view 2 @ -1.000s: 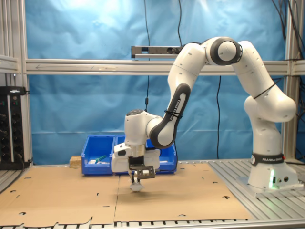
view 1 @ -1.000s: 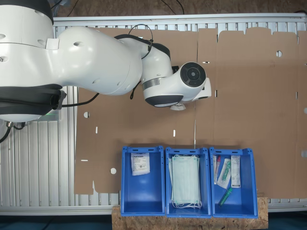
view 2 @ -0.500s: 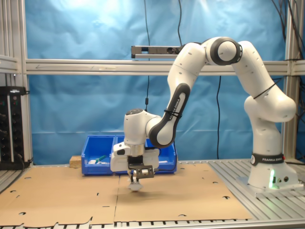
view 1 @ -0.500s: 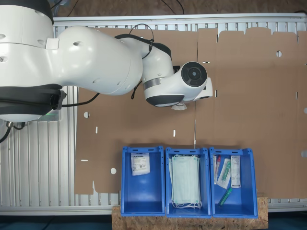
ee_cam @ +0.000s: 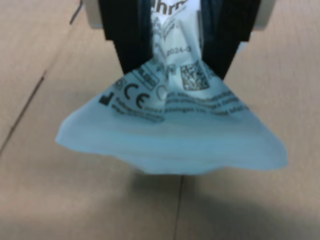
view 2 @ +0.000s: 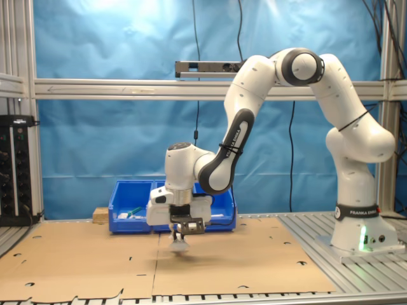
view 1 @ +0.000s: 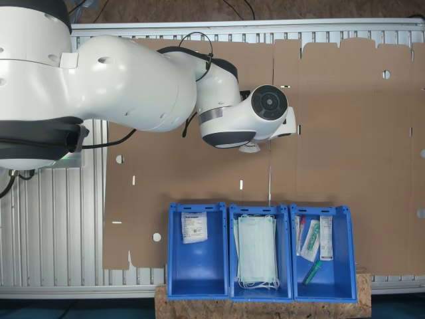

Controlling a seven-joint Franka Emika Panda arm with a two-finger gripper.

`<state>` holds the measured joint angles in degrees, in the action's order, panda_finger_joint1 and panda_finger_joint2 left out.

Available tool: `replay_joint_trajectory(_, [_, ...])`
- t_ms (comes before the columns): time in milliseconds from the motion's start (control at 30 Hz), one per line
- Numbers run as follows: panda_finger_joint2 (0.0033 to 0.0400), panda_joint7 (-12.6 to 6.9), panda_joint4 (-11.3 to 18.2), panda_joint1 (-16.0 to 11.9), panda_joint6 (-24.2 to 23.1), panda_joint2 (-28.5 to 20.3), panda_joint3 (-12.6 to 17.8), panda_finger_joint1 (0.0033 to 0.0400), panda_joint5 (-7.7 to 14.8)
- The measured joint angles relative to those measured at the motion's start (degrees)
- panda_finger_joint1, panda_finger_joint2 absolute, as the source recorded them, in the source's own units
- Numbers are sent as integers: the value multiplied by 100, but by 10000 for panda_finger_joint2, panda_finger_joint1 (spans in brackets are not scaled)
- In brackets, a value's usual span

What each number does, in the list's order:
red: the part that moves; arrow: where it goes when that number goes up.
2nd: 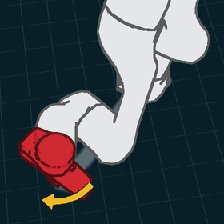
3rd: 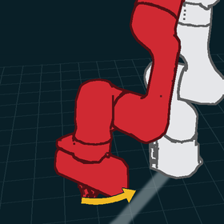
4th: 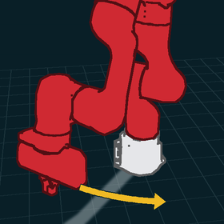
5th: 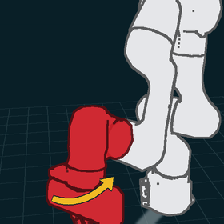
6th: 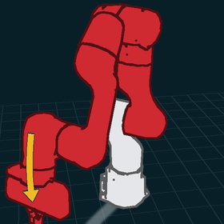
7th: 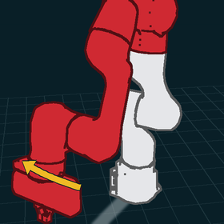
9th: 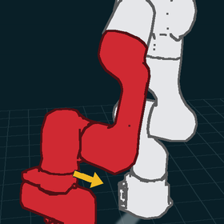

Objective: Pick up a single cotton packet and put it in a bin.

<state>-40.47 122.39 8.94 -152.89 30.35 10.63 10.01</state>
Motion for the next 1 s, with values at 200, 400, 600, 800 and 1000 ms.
replay_joint_trajectory(200, [66, 0, 66, 0, 79, -252, 0, 66, 0])
replay_joint_trajectory(400, [66, 0, 216, 0, 264, -656, 0, 66, 0])
replay_joint_trajectory(600, [66, 0, 385, 0, 591, -1214, 1, 66, 0])
replay_joint_trajectory(800, [66, 0, 453, 0, 991, -1682, 24, 66, 0])
replay_joint_trajectory(1000, [66, 0, 457, -15, 1387, -2063, 102, 66, 0])
